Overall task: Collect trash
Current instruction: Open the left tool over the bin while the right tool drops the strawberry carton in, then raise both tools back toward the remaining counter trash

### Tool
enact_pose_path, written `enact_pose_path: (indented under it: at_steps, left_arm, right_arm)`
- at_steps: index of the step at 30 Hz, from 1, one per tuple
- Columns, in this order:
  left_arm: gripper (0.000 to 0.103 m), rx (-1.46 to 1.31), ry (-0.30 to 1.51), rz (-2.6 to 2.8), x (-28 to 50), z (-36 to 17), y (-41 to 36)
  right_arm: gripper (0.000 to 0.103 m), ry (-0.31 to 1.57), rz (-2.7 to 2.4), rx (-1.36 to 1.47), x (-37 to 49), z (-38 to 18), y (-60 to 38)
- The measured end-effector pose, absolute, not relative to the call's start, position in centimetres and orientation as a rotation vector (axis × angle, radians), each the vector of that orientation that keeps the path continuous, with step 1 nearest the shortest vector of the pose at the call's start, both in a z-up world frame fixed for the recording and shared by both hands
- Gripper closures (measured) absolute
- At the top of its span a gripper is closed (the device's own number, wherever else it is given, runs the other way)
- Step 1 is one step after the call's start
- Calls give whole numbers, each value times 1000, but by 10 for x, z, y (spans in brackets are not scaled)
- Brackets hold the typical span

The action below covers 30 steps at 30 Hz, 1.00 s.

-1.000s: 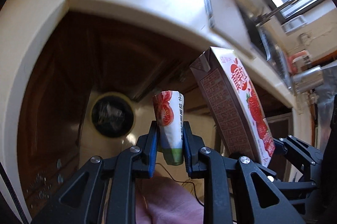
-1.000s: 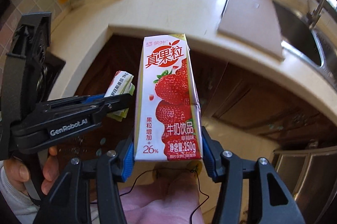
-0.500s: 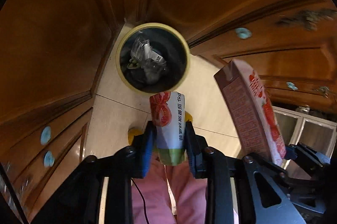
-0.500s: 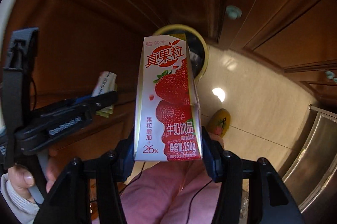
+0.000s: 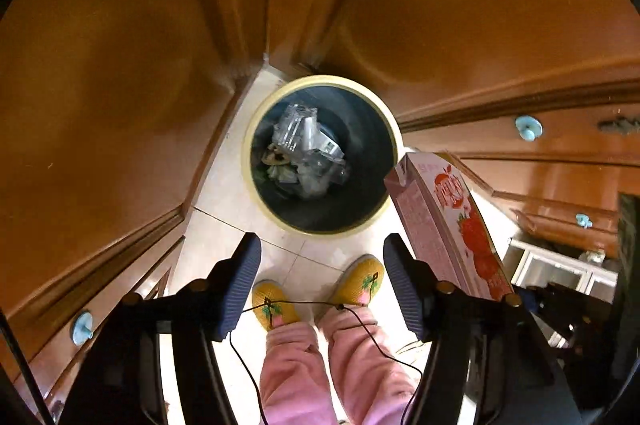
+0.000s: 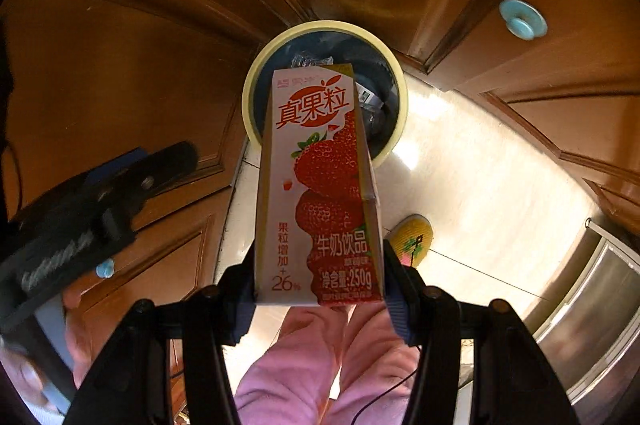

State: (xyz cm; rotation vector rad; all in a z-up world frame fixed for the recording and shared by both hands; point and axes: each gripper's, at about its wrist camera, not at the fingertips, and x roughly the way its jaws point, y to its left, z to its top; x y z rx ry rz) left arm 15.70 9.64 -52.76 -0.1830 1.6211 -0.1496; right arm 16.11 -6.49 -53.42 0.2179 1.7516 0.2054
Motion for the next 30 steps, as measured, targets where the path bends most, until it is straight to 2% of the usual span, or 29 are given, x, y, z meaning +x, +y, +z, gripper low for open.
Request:
enact_pose_path:
  at_steps: [5,9,22,30]
  left_arm:
    - [41,-205,1616,-103,143,-527,115]
    - [41,-206,1616,-87,135,-526,125]
    - [41,-190,1611,-54,125,-505,133]
    - [39,-130,1584,-63,112,-449,124]
  right_arm:
    - [47,1755,154,230,178,-534,-58]
    - [26,1722,141,247,184,-526,-60]
    - [26,1737,174,272,157,-510,-70]
    - [26,1673,172,255,123,-444,-77]
